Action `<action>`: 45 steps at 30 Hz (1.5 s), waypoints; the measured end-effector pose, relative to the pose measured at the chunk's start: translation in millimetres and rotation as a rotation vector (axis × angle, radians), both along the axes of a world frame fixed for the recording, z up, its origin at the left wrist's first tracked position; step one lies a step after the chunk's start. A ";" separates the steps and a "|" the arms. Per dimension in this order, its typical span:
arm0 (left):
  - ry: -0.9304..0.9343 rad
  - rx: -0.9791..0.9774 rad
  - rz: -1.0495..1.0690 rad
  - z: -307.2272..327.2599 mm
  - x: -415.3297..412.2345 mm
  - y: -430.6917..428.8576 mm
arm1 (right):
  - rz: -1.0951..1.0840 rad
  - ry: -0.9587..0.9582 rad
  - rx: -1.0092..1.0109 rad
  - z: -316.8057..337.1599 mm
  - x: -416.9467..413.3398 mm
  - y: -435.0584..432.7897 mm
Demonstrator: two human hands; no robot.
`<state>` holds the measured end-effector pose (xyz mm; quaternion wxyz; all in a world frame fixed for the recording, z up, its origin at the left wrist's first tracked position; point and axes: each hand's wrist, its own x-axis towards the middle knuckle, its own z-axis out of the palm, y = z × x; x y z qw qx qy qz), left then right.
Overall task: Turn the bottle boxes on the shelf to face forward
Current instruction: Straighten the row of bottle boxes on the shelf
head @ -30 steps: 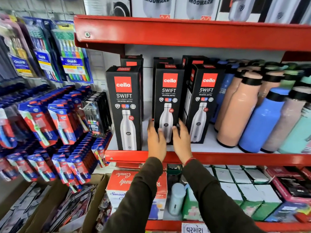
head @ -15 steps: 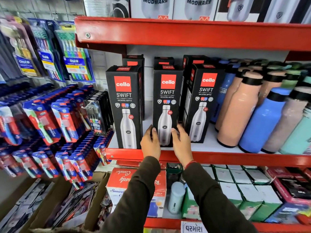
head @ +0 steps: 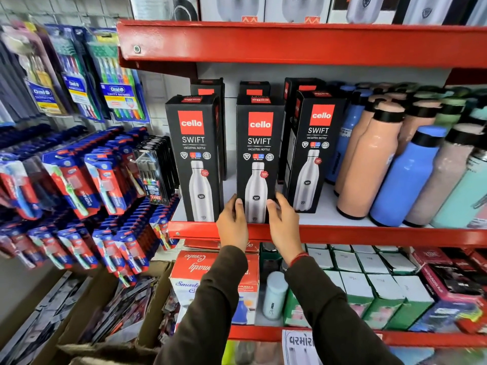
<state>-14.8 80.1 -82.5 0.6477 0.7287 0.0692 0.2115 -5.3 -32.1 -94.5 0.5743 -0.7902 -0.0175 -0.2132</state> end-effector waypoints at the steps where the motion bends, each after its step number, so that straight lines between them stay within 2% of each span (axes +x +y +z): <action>1: -0.001 -0.001 0.001 0.2 -1.5 -0.5 | -0.005 -0.001 -0.006 0.1 -0.7 0.2; 7: 0.005 -0.032 0.004 0.7 -3.9 -1.9 | 0.005 0.000 0.000 4.3 -5.8 -0.5; 11: -0.162 -0.141 0.097 -1.4 -18.4 -15.7 | 0.002 -0.070 0.088 5.9 -16.5 -8.5; 15: -0.384 -0.031 0.221 -3.7 -29.2 -40.5 | -0.113 -0.206 0.141 10.4 -21.3 -33.4; 20: -0.547 0.109 0.050 6.2 -27.5 -84.4 | -0.187 -0.248 0.137 19.6 -10.1 -76.7; 22: -0.496 0.122 -0.070 8.1 -21.7 -103.4 | -0.167 -0.216 0.115 22.2 -1.9 -92.5; 25: -0.300 0.106 -0.180 7.8 -4.6 -125.1 | -0.133 -0.093 0.058 24.2 15.4 -108.1; 31: 0.038 -0.054 -0.139 9.7 40.1 -138.9 | -0.041 0.106 -0.004 20.1 41.5 -119.7; 45: 0.048 0.003 -0.016 5.0 36.6 -133.7 | -0.097 0.047 -0.064 10.0 36.4 -132.8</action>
